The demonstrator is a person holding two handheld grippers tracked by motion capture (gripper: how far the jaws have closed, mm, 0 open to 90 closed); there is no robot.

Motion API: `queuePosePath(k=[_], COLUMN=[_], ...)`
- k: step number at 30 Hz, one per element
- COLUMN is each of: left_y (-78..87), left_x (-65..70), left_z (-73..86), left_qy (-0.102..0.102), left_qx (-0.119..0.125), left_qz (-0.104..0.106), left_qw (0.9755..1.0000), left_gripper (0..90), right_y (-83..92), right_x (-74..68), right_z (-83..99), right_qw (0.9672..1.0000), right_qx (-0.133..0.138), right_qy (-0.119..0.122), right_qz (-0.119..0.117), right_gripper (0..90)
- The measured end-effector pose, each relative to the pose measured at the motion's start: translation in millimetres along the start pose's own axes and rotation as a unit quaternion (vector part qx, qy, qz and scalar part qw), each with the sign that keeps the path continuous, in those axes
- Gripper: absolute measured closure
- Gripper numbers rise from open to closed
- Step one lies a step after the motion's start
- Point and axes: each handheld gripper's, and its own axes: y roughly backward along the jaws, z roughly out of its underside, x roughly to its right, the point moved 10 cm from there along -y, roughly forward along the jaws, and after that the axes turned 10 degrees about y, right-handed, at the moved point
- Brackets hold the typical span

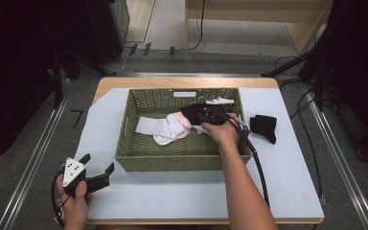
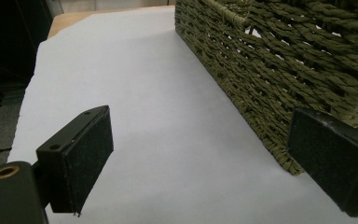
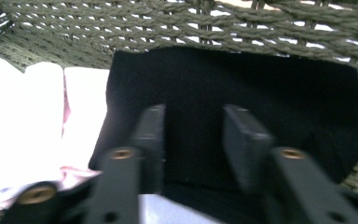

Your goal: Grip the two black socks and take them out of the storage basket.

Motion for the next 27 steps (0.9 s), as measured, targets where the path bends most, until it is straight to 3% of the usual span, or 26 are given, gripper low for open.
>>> queuePosePath(k=[2, 6, 7, 8, 9, 10, 11, 12, 18, 20, 24, 27], left_y=[0.1, 0.3, 0.2, 0.2, 0.2, 0.0, 0.0, 0.1, -0.2, -0.2, -0.2, -0.4], left_x=[0.0, -0.2, -0.2, -0.1, -0.1, -0.1, -0.1, -0.1, 0.1, -0.1, -0.1, 0.0], left_z=[0.1, 0.1, 0.1, 0.0, 0.0, 0.1, 0.1, 0.2, 0.2, 0.2, 0.2, 0.2], left_qy=[0.000, 0.001, 0.001, 0.001, 0.001, 0.001, 0.001, 0.001, 0.001, 0.000, 0.000, 0.000], left_qx=[0.000, -0.001, -0.001, -0.001, -0.001, -0.001, -0.001, -0.002, -0.002, -0.002, -0.002, -0.002], left_qz=[0.001, 0.000, 0.000, 0.001, 0.001, 0.001, 0.001, 0.000, 0.000, -0.001, -0.001, 0.000], left_qw=[1.0000, 1.0000, 1.0000, 1.0000, 1.0000, 1.0000, 1.0000, 1.0000, 1.0000, 1.0000, 1.0000, 1.0000], left_gripper=[8.4, 8.4, 8.4, 8.4, 8.4, 8.4, 8.4, 8.4, 8.4, 8.4, 8.4, 8.4], right_y=[2.6, 7.5, 9.7, 16.0, 16.0, 22.3, 22.3, 28.6, 49.9, 52.6, 65.9, 70.8], right_x=[-2.6, -3.4, -4.0, -4.5, -4.5, -4.8, -4.8, -5.1, -10.1, -11.4, -12.9, -15.6], right_z=[2.3, -3.2, -7.4, -19.2, -19.2, -28.8, -28.8, -36.8, -61.7, -64.1, -75.6, -79.8], right_qw=[0.9997, 0.9996, 0.9996, 0.9988, 0.9988, 0.9976, 0.9976, 0.9956, 0.9848, 0.9834, 0.9744, 0.9704], right_qx=[-0.016, -0.008, 0.003, 0.038, 0.038, 0.066, 0.066, 0.090, 0.171, 0.180, 0.224, 0.241], right_qy=[-0.009, -0.013, -0.013, -0.015, -0.015, -0.011, -0.011, -0.012, -0.009, -0.006, 0.003, 0.007], right_qz=[-0.016, -0.024, -0.026, -0.026, -0.026, -0.020, -0.020, -0.020, -0.025, -0.024, -0.015, -0.013], right_gripper=[87.1, 89.8, 90.0, 90.0, 90.0, 90.0, 90.0, 90.0, 90.0, 90.0, 90.0, 90.0])
